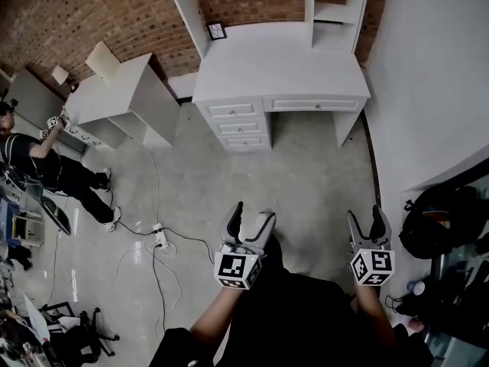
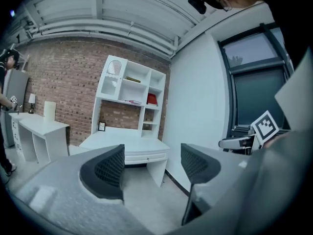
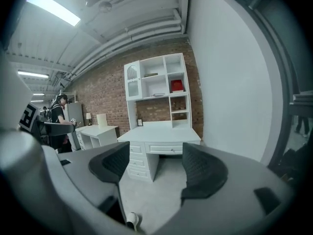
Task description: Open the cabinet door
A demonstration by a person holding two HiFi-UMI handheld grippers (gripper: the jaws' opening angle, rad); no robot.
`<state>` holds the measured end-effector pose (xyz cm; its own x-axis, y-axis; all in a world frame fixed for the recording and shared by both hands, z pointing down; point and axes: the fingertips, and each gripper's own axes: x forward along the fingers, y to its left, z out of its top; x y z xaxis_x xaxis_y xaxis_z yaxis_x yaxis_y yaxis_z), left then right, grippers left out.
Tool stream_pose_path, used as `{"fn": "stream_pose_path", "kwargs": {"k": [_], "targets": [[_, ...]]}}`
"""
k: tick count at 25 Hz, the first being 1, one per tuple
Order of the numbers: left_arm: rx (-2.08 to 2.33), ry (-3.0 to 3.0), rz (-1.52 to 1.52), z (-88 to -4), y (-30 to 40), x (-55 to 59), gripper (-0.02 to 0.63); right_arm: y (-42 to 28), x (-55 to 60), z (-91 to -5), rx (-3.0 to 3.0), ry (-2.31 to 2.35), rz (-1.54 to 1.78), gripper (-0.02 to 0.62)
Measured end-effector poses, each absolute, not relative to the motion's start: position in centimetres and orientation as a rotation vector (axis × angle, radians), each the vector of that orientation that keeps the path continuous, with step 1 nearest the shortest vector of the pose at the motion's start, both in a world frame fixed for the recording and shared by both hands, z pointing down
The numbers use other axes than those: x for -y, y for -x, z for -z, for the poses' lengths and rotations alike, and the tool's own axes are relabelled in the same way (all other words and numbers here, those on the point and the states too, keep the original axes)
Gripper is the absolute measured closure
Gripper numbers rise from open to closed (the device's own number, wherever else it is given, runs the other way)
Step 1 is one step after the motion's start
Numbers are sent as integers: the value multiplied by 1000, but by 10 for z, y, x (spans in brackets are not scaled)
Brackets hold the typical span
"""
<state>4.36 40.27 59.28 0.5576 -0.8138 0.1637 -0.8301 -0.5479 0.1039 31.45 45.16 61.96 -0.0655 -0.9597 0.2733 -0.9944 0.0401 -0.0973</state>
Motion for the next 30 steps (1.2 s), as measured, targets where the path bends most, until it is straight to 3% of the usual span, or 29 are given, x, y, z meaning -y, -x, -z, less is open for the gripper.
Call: {"fn": "stream_pose_path", "kwargs": {"k": [18,30], "targets": [[1523,-2450,-55,-594,67,-154,250,-220,-193,-588,2139,-1884,-350,276],[1465,-2445,-75,-606,110,-29,250,-268,-80,-579,1925,-2132,-408,276]]}}
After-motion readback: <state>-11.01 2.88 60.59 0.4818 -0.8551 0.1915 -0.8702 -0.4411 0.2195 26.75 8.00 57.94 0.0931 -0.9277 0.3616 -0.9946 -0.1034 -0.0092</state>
